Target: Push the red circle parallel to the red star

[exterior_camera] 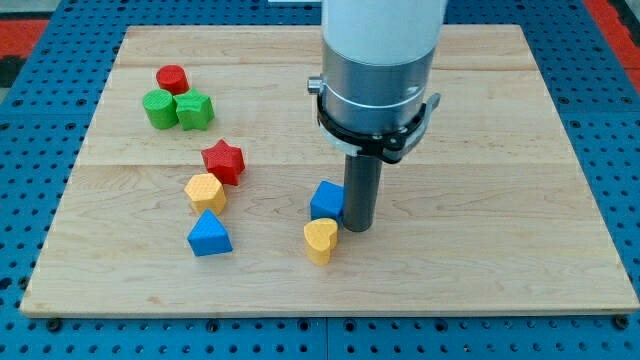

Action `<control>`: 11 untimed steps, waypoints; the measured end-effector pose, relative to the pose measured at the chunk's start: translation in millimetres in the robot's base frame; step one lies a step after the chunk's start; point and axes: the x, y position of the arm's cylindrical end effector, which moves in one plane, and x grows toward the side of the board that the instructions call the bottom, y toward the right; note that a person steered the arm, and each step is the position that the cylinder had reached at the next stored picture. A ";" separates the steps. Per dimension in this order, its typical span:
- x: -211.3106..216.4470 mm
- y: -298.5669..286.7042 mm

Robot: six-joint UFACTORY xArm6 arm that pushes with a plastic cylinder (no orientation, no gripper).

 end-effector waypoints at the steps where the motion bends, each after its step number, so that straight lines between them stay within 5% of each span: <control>1: -19.6 9.7; 2: -95.9 -18.0; 4: -238.0 -185.2; 5: -271.9 -246.6; 7: -207.2 -239.9; 9: -203.0 -101.8; 11: -160.2 -34.6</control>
